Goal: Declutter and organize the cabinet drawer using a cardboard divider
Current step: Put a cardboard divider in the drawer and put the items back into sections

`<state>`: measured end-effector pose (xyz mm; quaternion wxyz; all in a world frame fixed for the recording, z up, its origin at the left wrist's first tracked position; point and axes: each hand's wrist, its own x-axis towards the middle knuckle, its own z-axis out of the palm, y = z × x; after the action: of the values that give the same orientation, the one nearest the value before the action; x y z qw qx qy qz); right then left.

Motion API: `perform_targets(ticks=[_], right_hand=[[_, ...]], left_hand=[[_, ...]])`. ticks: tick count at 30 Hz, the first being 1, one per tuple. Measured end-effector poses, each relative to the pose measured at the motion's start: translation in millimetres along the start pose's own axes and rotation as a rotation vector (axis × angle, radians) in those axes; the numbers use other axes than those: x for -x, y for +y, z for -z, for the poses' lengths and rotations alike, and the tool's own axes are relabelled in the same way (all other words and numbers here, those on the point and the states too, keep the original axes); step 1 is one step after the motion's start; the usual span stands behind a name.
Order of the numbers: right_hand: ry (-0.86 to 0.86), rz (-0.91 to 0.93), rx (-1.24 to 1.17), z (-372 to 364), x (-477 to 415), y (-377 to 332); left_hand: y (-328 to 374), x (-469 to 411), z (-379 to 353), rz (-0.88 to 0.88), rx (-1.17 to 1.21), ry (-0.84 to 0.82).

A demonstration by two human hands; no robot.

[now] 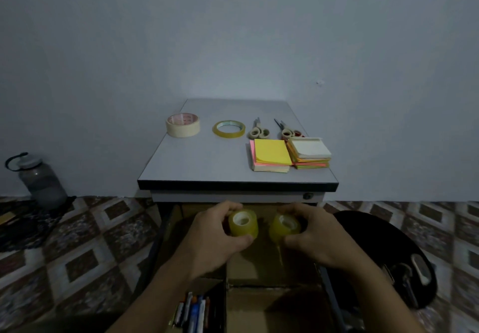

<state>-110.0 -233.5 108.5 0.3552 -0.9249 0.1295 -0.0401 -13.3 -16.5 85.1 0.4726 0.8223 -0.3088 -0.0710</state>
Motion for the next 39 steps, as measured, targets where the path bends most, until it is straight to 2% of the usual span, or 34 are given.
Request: perform_targets(ticks=[4, 9, 19, 22, 27, 33, 35, 39], right_hand=[[0.019, 0.000, 0.021, -13.4, -7.5, 7.5], [0.018, 0.007, 0.142, -21.8, -18.9, 12.9], [0.014, 0.029, 0.174, -19.2, -26.9, 19.6], [0.034, 0.017, 0.157, -15.2, -26.5, 21.4], [0.069, 0.007, 0.117, -5.8, -24.3, 23.5], [0.105, -0.008, 0.100, 6.5, -18.1, 25.5], [0.123, 0.009, 0.090, 9.2, -15.2, 26.3], [0.142, 0.015, 0.080, 12.3, -14.0, 27.8]], left_hand=[[-3.5, -8.8, -14.8, 0.028, -0.050, -0.046], [-16.2, -25.4, -24.3, 0.017, -0.234, -0.117], [-35.6, -49.8, -33.1, -0.026, -0.495, -0.134], [-35.0, -51.4, -37.4, -0.056, -0.513, -0.148], [-26.4, -53.9, -45.4, 0.027, -0.400, -0.136], [-7.9, -45.4, -67.8, -0.082, -0.705, -0.079], [-6.7, -46.5, -71.7, -0.068, -0.709, -0.072], [-6.9, -52.7, -80.9, -0.088, -0.517, -0.160]])
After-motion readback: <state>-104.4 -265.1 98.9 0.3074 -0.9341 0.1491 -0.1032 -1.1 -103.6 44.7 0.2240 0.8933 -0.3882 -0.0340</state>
